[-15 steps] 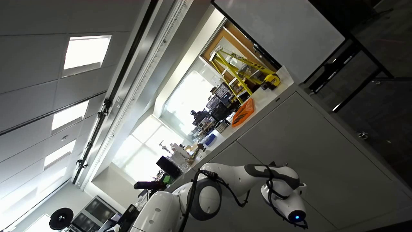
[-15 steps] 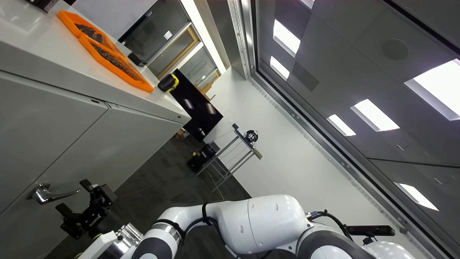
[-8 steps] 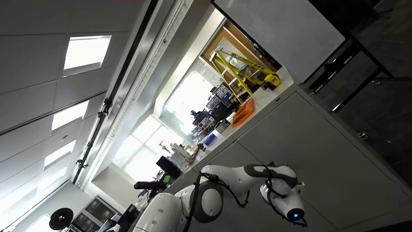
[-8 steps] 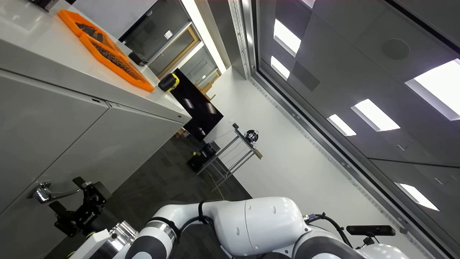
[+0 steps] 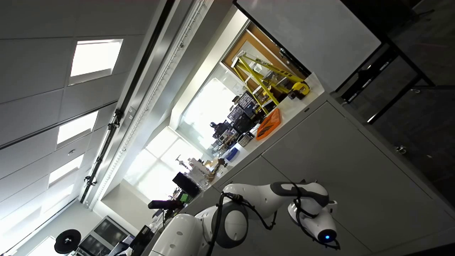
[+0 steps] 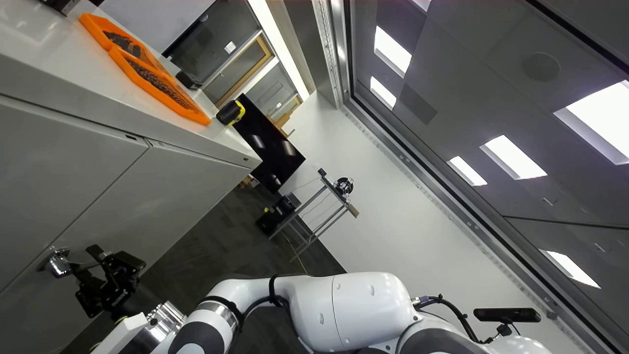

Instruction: Open the drawer door on the right

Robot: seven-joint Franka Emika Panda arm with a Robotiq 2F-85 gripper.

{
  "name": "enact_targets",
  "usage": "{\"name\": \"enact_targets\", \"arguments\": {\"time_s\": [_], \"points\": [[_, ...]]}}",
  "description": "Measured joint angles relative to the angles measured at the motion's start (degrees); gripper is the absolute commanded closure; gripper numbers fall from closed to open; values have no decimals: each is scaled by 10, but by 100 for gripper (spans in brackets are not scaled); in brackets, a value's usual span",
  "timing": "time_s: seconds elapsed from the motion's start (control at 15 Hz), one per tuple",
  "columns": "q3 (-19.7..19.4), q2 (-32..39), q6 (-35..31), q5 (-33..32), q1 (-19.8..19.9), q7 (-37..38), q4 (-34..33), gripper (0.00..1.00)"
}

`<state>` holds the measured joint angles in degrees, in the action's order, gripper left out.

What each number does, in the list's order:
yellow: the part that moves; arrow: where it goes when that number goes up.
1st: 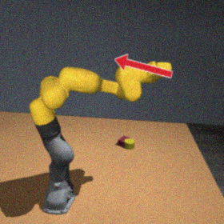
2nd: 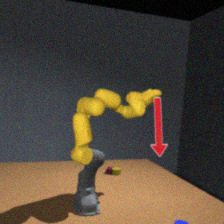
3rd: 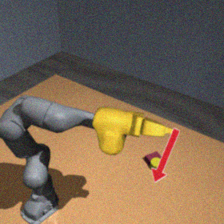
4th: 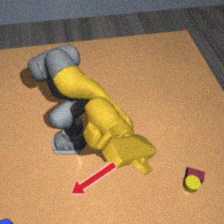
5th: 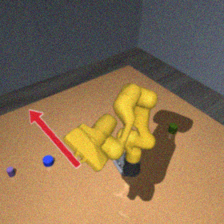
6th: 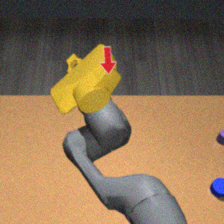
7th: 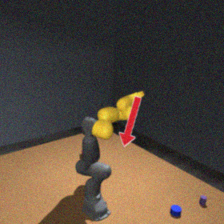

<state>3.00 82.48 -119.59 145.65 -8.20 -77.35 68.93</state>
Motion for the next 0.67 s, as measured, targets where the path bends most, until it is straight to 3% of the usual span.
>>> {"name": "enact_targets", "arguments": {"time_s": [0.2,0.67], "points": [[0,6,-8,0,0,0,-3,99],[0,11,-13,0,0,0,-9,94]]}}
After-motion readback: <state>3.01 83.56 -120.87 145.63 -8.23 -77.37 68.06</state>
